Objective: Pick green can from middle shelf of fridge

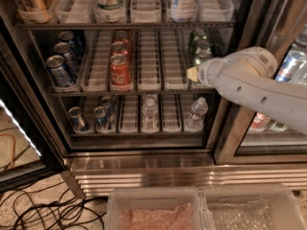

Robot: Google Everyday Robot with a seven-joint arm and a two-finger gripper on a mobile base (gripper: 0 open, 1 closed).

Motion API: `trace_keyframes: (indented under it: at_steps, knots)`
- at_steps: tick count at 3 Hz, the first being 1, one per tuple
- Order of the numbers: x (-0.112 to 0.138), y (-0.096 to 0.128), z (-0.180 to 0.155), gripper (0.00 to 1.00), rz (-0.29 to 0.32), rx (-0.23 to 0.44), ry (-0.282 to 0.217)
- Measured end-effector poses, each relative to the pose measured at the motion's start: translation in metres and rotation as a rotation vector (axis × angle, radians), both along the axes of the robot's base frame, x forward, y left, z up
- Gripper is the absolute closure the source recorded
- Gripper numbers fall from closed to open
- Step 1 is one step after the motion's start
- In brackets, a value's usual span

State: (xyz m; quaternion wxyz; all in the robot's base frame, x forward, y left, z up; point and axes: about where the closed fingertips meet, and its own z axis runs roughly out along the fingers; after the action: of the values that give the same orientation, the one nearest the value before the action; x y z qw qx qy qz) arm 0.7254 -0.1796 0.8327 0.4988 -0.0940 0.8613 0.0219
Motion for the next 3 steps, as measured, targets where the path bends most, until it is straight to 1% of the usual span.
trace_keyframes:
  at_steps: [1,2,3]
  knots:
    - [0.0109,-0.0045,0.0051,0.44,-0.012,-0.009,-0.020]
    - [0.0111,-0.0047,0.0057,0.63,-0.012,-0.011,-0.022]
    - [0.0111,-0.0047,0.0057,0.86,-0.012,-0.011,-0.022]
